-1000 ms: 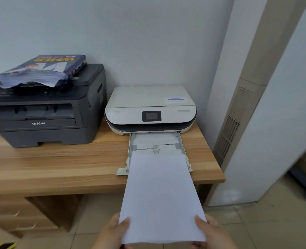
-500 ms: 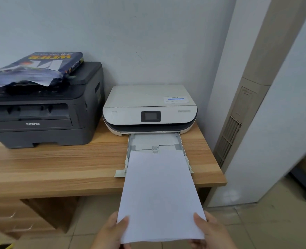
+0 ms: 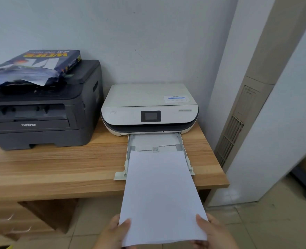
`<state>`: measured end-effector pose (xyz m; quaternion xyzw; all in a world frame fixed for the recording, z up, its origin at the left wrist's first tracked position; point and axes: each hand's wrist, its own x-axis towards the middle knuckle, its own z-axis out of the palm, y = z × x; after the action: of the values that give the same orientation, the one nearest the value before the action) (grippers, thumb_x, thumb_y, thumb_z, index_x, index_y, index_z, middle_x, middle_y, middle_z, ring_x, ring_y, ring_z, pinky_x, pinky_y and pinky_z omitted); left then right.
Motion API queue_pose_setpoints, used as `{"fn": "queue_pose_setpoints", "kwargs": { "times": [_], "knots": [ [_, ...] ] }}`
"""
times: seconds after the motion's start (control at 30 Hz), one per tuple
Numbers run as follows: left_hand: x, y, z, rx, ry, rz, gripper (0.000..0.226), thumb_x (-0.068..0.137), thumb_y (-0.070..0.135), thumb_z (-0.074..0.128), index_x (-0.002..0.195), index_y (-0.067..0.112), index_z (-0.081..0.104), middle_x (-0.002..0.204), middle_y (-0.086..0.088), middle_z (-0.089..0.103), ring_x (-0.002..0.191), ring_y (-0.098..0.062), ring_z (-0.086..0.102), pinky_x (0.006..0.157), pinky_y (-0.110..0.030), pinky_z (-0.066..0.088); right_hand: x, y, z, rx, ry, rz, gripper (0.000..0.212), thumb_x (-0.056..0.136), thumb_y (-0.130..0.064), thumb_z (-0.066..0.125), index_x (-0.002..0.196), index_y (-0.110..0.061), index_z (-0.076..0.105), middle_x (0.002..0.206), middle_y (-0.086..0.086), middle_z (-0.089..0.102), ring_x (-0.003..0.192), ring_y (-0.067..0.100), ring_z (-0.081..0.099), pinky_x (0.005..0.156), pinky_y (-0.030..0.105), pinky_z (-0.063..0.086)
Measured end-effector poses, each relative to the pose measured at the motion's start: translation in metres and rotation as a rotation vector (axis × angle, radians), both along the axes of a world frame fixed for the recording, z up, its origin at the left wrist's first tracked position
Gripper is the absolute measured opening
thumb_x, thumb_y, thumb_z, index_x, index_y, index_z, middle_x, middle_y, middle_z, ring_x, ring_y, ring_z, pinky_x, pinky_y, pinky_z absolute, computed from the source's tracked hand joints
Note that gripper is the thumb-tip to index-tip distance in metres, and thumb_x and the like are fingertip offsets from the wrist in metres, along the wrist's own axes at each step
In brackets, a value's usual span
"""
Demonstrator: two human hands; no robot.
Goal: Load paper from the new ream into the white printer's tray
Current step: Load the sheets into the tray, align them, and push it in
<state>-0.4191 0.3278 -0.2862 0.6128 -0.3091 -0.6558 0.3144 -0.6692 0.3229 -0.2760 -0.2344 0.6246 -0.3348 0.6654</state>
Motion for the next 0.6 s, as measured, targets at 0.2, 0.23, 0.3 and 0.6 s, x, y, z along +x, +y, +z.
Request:
{"fn": "queue_pose_setpoints", "kwargs": {
  "times": [0.2, 0.23, 0.3, 0.6],
  "knots": [
    [-0.004, -0.011, 0.010, -0.071, 0.067, 0.031, 0.009, 0.095, 0.014, 0.045, 0.097, 0.006, 0.049, 0.042, -0.019, 0.054, 0.029, -0.023, 0.048, 0.031, -0.020, 0.038, 0.004, -0.009, 0.003, 0.030, -0.056, -0.083, 0.010, 0.093, -0.017, 0.053, 0.086, -0.011, 0.054, 0.076, 0.020, 0.059, 0.041, 0.027, 0.056, 0.039, 0.026, 0.048],
    [-0.003, -0.012, 0.009, -0.063, 0.059, 0.031, 0.009, 0.095, 0.014, 0.045, 0.098, 0.007, 0.049, 0.042, -0.019, 0.054, 0.029, -0.023, 0.048, 0.031, -0.019, 0.037, 0.004, -0.011, 0.003, 0.030, -0.061, -0.077, 0.009, 0.093, -0.018, 0.053, 0.087, -0.012, 0.054, 0.077, 0.019, 0.060, 0.040, 0.027, 0.056, 0.040, 0.026, 0.048],
    [-0.003, -0.014, 0.008, -0.050, 0.030, 0.051, 0.009, 0.095, 0.015, 0.045, 0.100, 0.008, 0.048, 0.042, -0.018, 0.054, 0.029, -0.024, 0.048, 0.032, -0.018, 0.036, 0.003, -0.013, 0.004, 0.012, -0.063, -0.066, 0.007, 0.094, -0.018, 0.052, 0.091, -0.012, 0.055, 0.076, 0.019, 0.060, 0.037, 0.025, 0.056, 0.040, 0.026, 0.048],
    [-0.010, -0.016, 0.012, -0.130, 0.010, 0.078, 0.011, 0.094, 0.014, 0.047, 0.101, 0.006, 0.051, 0.049, -0.016, 0.061, 0.028, -0.021, 0.050, 0.030, -0.020, 0.039, -0.002, -0.020, 0.003, -0.056, -0.047, -0.065, 0.017, 0.095, -0.018, 0.050, 0.108, -0.009, 0.055, 0.074, 0.019, 0.057, 0.041, 0.025, 0.053, 0.041, 0.027, 0.047]
  ]
}}
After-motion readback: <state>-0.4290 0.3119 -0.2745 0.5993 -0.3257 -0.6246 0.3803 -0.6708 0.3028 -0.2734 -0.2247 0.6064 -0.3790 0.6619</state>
